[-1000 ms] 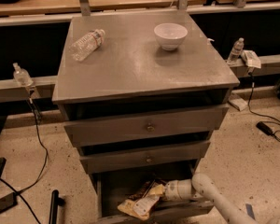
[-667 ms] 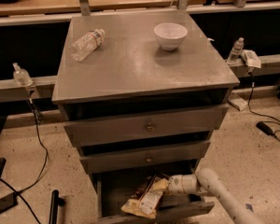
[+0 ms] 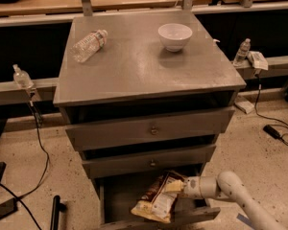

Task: Pick brown chip bag from bottom drawer and place on counter

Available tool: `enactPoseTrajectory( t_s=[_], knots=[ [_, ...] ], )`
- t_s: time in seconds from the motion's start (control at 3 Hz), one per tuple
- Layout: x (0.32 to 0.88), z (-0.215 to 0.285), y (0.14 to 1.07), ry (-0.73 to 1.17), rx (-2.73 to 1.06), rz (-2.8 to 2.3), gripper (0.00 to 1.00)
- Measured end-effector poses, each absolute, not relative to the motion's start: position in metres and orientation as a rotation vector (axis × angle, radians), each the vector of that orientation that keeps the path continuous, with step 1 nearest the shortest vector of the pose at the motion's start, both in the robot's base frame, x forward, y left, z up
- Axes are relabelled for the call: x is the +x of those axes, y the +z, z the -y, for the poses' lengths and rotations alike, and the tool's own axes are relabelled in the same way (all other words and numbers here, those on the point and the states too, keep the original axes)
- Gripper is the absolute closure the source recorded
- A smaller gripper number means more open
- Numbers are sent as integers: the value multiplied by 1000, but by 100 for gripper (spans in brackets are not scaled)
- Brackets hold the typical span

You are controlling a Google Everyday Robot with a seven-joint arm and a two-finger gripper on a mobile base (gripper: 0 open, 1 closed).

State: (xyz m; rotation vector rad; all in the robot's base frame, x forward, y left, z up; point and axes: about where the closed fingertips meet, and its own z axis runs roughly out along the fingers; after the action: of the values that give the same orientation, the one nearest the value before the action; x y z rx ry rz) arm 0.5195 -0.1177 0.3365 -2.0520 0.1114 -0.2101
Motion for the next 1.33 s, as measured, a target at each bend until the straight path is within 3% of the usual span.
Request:
enactPoseTrajectory(
  t_s=[0.33, 1.0, 1.33],
  knots=[
    [503, 187, 391, -250, -2082, -198, 100],
    [498, 197, 405, -308, -2088, -225, 100],
    [480, 226, 449, -464, -2103, -289, 100]
  ],
)
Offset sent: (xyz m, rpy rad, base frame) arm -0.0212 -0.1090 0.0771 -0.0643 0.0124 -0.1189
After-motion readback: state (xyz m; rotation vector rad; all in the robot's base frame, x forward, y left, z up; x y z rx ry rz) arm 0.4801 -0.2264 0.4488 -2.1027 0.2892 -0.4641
